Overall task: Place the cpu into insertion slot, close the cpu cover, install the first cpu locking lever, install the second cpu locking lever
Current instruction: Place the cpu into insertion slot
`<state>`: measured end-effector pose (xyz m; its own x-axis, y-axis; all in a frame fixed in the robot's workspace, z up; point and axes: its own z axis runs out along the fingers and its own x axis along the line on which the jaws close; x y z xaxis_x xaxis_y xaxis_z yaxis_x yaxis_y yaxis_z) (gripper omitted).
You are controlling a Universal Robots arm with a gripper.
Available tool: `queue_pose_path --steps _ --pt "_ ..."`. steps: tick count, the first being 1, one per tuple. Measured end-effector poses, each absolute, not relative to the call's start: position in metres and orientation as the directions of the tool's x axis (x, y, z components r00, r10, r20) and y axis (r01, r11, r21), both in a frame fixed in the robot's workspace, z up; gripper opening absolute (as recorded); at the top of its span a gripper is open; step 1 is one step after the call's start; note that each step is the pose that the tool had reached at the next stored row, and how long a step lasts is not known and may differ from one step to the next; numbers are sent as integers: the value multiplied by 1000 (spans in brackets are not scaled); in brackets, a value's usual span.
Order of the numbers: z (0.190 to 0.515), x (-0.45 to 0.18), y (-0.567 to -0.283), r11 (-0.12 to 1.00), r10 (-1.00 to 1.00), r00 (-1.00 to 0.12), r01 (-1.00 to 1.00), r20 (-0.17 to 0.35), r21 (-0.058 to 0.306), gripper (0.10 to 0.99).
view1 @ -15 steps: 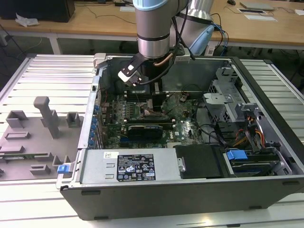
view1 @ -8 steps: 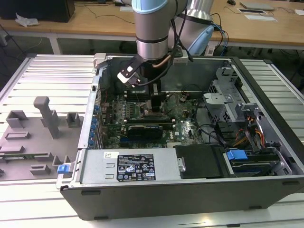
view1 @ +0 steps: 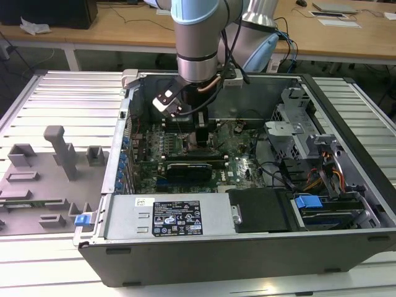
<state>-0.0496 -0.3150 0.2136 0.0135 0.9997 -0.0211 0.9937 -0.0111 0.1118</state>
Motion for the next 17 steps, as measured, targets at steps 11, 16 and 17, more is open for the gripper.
queue_pose_path --steps 11,16,17 --pt "202 -51 -313 -15 1000 18 994 -21 112 541" --pt "199 -52 -313 -16 1000 18 994 -20 112 541" --pt "199 -52 -313 -16 1000 18 994 -20 112 541"
